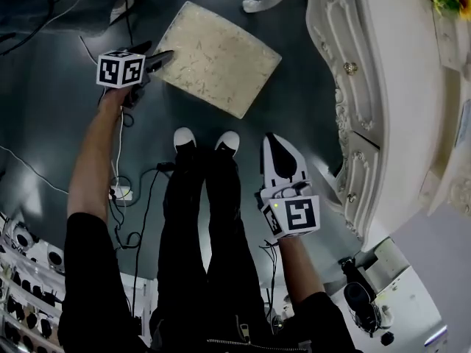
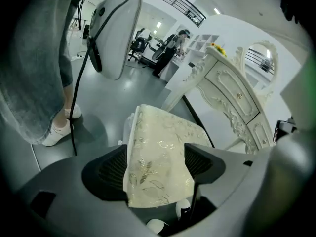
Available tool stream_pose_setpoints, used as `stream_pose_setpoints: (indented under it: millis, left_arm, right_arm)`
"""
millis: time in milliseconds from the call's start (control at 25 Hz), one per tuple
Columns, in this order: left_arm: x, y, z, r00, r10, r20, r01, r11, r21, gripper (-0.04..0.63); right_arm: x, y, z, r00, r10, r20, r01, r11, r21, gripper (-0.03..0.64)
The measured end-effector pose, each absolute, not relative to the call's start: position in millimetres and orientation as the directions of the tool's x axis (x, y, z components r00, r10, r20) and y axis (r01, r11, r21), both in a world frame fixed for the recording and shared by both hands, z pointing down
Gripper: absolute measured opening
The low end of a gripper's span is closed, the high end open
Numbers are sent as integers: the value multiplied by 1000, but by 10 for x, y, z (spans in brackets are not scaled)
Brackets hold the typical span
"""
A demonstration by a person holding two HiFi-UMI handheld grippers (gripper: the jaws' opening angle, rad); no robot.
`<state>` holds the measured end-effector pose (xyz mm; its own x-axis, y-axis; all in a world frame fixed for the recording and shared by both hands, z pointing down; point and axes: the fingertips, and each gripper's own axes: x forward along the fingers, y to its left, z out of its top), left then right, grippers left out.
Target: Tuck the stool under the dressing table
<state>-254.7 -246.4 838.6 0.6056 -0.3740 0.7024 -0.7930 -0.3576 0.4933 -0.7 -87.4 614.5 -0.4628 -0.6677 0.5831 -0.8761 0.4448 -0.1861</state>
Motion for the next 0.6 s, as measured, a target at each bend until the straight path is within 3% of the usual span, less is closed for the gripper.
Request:
stream_pose_setpoints:
  millis: [320, 600]
  left_arm:
    - [-2529, -2581, 8876, 692, -186, 698, -713, -331, 618, 351]
    - [-2421, -2540, 8950, 790, -88, 607, -608, -245, 755, 356]
  right_arm:
    - [13, -678, 6503, -458, -609, 647, -878, 423, -224, 3]
    - [135, -567, 6642, -437, -601, 669, -894, 375, -246, 3]
